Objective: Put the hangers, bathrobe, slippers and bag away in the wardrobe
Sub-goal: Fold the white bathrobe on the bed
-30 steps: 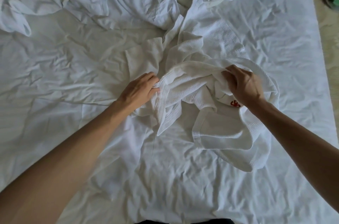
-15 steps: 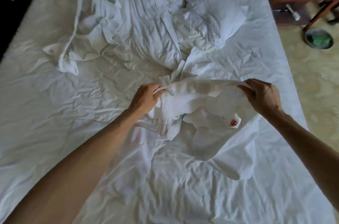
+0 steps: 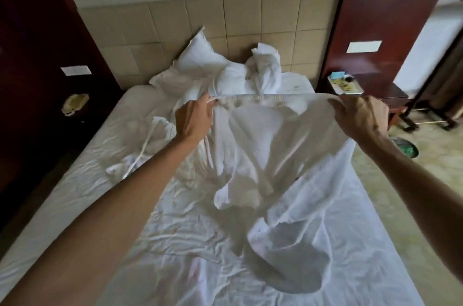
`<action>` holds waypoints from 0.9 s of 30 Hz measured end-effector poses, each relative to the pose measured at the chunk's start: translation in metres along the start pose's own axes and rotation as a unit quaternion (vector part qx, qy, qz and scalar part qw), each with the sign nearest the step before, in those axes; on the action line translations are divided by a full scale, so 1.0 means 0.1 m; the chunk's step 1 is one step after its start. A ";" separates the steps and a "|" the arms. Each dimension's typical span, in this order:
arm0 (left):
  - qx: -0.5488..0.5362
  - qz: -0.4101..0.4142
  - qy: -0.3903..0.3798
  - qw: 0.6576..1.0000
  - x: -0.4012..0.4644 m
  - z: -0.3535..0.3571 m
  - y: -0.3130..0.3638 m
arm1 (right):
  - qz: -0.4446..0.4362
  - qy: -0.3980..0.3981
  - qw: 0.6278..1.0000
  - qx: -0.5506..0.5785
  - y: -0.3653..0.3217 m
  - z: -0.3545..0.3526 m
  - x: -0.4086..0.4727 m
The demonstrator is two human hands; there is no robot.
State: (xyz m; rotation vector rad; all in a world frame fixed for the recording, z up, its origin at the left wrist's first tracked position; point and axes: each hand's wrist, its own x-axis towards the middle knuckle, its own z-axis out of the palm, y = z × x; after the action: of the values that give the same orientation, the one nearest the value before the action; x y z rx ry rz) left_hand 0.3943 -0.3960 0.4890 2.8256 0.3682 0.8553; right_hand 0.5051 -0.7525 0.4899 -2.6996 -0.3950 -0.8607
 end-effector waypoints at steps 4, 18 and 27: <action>0.067 0.061 0.022 0.996 0.38 -0.60 0.12 | 0.012 0.035 0.999 -0.033 -0.07 -0.57 0.44; 0.223 0.022 0.037 0.974 1.09 -2.11 0.80 | 0.019 0.120 0.992 -0.021 -0.20 -2.16 1.40; 0.209 -0.036 0.060 0.975 1.16 -2.52 0.91 | 0.049 0.092 0.994 -0.041 -0.08 -2.58 1.54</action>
State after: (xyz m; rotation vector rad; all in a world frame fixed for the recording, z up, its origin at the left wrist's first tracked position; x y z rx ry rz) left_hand 0.3622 -0.4284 0.7776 3.1163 0.7432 1.0441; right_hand 0.4896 -0.8074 0.7850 -2.6572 -0.1904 -1.1081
